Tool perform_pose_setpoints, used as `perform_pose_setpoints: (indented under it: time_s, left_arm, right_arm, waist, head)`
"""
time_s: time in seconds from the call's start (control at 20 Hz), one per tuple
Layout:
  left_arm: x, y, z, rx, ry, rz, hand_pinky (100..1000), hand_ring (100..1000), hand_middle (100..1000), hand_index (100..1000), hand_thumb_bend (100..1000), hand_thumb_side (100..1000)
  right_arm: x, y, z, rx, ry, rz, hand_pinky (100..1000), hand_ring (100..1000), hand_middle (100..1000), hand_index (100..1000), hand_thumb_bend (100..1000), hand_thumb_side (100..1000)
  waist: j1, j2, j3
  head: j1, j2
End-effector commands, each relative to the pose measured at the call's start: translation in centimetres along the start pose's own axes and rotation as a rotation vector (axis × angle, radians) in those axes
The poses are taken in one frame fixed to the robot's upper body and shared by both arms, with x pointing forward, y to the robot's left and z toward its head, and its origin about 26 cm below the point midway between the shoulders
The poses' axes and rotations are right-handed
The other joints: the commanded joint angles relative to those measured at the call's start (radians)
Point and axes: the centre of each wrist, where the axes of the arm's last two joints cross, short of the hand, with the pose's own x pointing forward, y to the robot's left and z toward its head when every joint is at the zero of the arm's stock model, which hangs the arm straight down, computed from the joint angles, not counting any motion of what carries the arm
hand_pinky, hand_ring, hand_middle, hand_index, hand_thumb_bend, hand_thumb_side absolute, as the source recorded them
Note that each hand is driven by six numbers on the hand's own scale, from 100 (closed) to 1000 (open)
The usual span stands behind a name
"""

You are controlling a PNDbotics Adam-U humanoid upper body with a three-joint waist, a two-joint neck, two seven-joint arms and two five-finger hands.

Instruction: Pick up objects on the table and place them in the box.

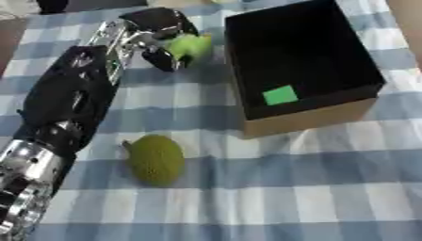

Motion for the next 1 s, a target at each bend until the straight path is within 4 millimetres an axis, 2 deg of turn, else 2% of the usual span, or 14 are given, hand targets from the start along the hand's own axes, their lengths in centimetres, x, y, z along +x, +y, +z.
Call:
perform_pose_setpoints:
  time_s: [0.05, 0.3, 0.55, 0.8, 1.0]
  left_arm:
    - [-0.6, 3.6, 0.7, 0.117, 0.01, -0.011, 711, 637, 508, 718, 100, 222]
    - [0.3, 6.9, 1.1, 0.252, -0.016, 0.001, 704, 634, 511, 719, 100, 219]
    - [1.8, 8.8, 1.1, 0.288, -0.075, 0.015, 703, 634, 514, 721, 100, 222]
    - [5.0, 10.7, 0.5, 0.361, -0.2, 0.031, 701, 631, 513, 720, 100, 236]
    - [7.9, 11.3, -0.5, 0.378, -0.299, 0.059, 706, 636, 519, 726, 100, 244]
  right_arm:
    - [0.3, -0.3, -0.4, 0.006, -0.013, 0.005, 964, 1000, 382, 949, 100, 470]
    - [0.3, -0.5, -0.2, 0.002, -0.01, 0.013, 964, 1000, 382, 949, 100, 470]
    - [0.3, -0.5, 0.0, 0.003, -0.007, 0.018, 964, 1000, 382, 949, 100, 470]
    - [0.3, -0.5, 0.1, -0.002, -0.006, 0.022, 964, 1000, 381, 949, 100, 470]
    - [0.3, -0.5, 0.1, -0.003, -0.007, 0.021, 964, 1000, 382, 948, 100, 470]
  waist:
    - [-0.004, -0.018, 0.002]
    - [-0.005, -0.023, 0.009]
    - [-0.007, -0.027, 0.015]
    - [-0.01, -0.027, 0.016]
    - [-0.012, -0.027, 0.014]
  head:
    - [-0.005, 0.004]
    - [-0.015, 0.009]
    - [-0.02, 0.014]
    - [-0.029, 0.013]
    - [-0.024, 0.012]
